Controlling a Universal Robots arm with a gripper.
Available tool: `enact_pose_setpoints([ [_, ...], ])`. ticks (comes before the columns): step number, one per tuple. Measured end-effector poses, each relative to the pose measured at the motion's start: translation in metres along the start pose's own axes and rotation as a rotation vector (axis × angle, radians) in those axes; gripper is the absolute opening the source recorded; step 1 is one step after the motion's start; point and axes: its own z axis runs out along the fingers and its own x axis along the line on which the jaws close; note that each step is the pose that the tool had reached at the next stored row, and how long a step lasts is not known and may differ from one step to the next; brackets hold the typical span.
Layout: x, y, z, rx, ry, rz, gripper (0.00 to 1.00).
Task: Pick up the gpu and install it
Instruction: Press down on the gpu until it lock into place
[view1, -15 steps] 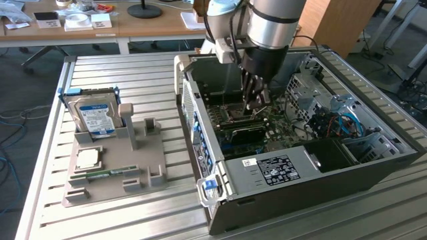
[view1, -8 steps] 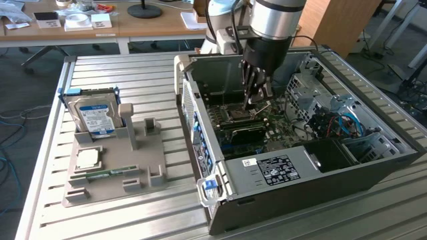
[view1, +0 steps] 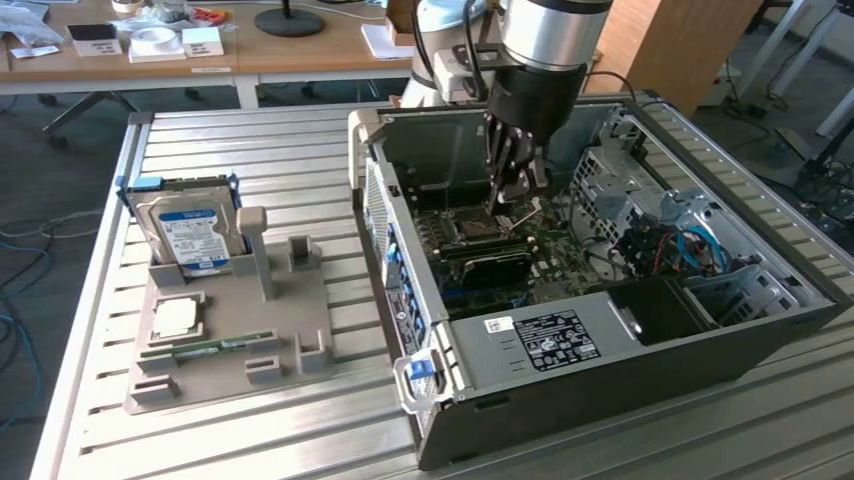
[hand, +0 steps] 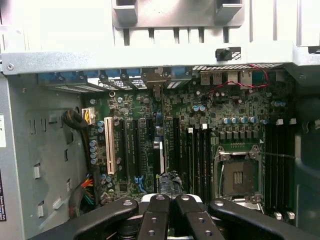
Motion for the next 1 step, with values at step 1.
enact_pose_setpoints([
  [1,0.0000,0.0000,0.0000,0.0000,0.0000,0.000,0.11],
])
